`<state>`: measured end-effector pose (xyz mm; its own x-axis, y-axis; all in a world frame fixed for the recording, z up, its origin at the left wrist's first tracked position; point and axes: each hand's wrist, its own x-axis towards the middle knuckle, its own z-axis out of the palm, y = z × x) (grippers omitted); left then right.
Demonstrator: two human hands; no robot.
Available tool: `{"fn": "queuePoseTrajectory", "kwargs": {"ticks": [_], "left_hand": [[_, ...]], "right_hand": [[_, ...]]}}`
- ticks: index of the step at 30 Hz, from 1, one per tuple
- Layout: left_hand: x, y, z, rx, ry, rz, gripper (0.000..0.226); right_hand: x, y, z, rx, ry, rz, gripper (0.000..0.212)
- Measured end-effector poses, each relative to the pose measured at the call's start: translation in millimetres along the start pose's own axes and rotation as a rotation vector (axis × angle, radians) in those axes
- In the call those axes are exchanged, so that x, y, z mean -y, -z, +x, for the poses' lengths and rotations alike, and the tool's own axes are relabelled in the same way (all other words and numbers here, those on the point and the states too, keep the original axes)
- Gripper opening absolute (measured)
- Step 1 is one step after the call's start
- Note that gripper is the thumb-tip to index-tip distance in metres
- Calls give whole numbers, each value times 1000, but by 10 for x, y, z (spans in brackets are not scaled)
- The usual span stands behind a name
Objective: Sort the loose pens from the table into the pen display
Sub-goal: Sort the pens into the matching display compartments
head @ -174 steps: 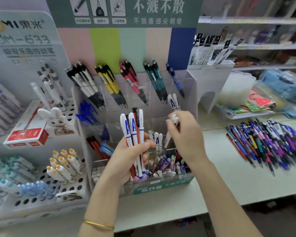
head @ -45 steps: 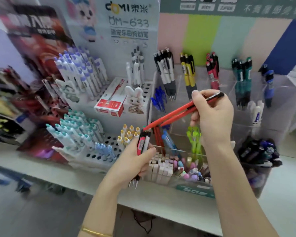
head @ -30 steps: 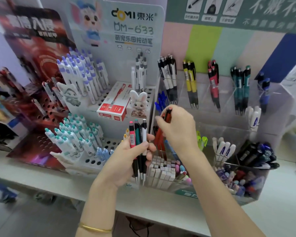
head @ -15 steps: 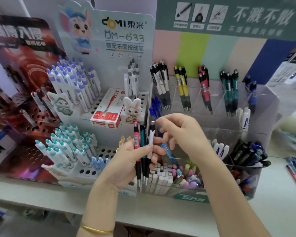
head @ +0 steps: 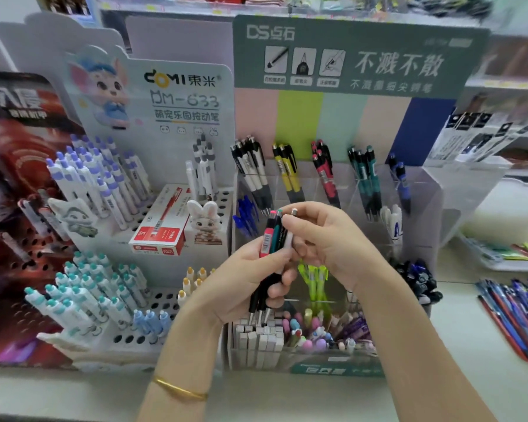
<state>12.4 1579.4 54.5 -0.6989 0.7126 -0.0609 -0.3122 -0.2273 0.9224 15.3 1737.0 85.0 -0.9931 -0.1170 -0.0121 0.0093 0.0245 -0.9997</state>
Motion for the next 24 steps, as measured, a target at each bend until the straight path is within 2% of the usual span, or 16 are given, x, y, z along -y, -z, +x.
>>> {"fn": "queuePoseTrajectory", "kwargs": {"ticks": [3,5,12,17,21,24], "left_hand": [[-42,-80,77,19,23,73,22],[-49,-125,139,30,17,84,20],[-52,-234,372,57,-5,83,21],[-57,-336,556,68,-8,99,27],[-100,-433,672,55,33,192,18],[-148,-486,725,50,72,257,16]], "right_hand": [[34,103,-16,10,46,-86,3],[52,188,-29,-14,72,-112,6],[83,504,-70,-95,141,-13,8],[95,675,-73,-137,143,-34,10],[112,800,-55,-166,144,-105,7],[193,881,-34,-103,109,-167,6]]}}
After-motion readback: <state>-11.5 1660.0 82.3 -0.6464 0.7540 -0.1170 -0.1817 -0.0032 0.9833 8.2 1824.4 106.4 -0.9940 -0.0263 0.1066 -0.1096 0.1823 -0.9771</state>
